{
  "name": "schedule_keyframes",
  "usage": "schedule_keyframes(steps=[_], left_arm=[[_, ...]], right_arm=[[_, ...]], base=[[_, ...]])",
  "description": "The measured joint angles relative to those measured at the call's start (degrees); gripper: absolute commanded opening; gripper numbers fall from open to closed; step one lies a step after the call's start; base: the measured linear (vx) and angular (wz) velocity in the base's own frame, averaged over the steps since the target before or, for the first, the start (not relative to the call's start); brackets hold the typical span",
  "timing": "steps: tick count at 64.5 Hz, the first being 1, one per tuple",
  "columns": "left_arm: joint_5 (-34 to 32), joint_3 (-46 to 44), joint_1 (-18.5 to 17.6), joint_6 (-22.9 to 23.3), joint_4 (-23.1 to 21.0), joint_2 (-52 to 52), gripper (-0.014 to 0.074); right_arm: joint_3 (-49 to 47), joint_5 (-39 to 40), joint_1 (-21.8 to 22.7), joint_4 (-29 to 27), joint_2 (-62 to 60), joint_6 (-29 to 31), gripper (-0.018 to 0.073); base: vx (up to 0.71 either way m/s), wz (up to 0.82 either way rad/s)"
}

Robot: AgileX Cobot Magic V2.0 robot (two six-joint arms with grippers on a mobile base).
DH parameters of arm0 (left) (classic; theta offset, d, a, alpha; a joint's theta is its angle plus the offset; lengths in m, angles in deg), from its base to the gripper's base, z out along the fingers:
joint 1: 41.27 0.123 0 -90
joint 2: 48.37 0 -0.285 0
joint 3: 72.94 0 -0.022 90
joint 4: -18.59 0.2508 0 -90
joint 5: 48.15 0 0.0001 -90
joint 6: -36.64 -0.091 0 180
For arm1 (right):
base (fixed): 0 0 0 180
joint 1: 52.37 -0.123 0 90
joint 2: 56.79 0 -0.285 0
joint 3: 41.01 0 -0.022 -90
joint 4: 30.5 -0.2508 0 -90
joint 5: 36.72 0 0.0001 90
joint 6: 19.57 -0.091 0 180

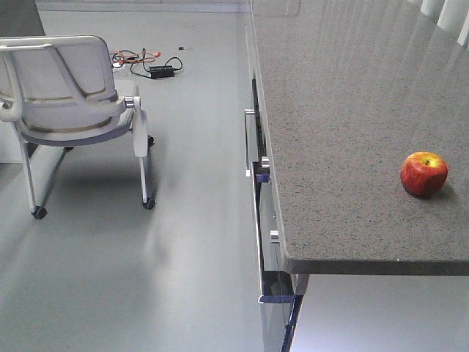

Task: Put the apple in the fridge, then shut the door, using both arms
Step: 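Position the open right gripper above the red-yellow apple on the counter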

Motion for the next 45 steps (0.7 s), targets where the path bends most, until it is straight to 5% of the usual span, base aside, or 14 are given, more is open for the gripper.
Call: schedule_keyframes(steps=[45], left_arm=[[0.0,0.0,0.0,0.0,0.0,0.0,-0.0006]], right_arm=[[0.0,0.0,0.0,0.0,0.0,0.0,-0.0003]], base=[[0.0,0.0]])
